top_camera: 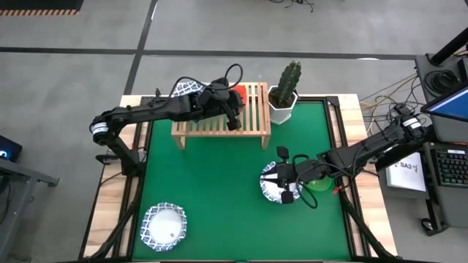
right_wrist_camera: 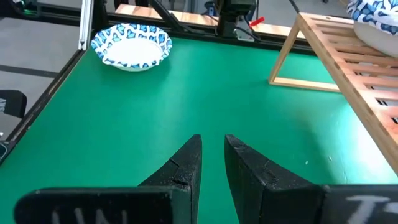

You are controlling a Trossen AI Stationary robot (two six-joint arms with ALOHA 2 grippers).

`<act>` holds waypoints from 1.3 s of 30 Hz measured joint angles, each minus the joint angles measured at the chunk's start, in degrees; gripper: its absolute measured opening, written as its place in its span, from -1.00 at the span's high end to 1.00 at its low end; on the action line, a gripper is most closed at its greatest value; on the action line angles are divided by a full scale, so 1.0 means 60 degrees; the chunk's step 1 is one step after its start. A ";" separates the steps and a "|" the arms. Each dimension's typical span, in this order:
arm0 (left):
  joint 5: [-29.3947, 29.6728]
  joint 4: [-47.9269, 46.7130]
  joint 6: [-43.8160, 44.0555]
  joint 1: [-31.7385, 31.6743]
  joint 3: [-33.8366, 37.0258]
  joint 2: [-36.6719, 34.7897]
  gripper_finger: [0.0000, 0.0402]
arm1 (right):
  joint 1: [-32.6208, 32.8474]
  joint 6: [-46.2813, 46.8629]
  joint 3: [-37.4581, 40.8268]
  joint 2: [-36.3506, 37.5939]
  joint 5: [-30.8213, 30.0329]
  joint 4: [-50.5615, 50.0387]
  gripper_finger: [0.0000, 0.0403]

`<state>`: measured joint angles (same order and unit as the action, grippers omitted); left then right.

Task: Place and stack bowls onto a shelf
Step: Stack the orange bowl on top of the yellow bowl on the shelf, then stack the blue patterned bowl on top of the blue patterned bowl on the shelf

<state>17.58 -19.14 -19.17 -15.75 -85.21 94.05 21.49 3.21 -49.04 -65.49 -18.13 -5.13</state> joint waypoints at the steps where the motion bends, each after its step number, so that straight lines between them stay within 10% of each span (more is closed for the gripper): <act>1: -0.0004 -0.0021 0.0092 0.0001 0.0000 0.0005 0.56 | 0.0002 -0.0004 0.0000 0.0000 0.0001 -0.0002 0.71; 18: -0.0035 -0.0417 0.0112 -0.0254 -0.0610 -0.0198 0.74 | 0.0002 0.0019 0.0037 0.0000 0.0001 0.0030 0.71; 24: -0.2414 -0.1369 0.1146 0.0050 -0.0425 -0.0480 0.91 | 0.0002 0.0603 0.0300 0.0000 0.0006 -0.0021 0.71; 39: -0.3053 -0.1714 0.1542 0.3334 0.0440 -0.0734 0.99 | 0.0268 0.2979 0.0412 0.0076 0.0444 -0.2087 0.71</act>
<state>-0.73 -29.42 -9.91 4.25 -82.57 89.65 23.09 21.09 -46.57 -65.04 -15.46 -17.65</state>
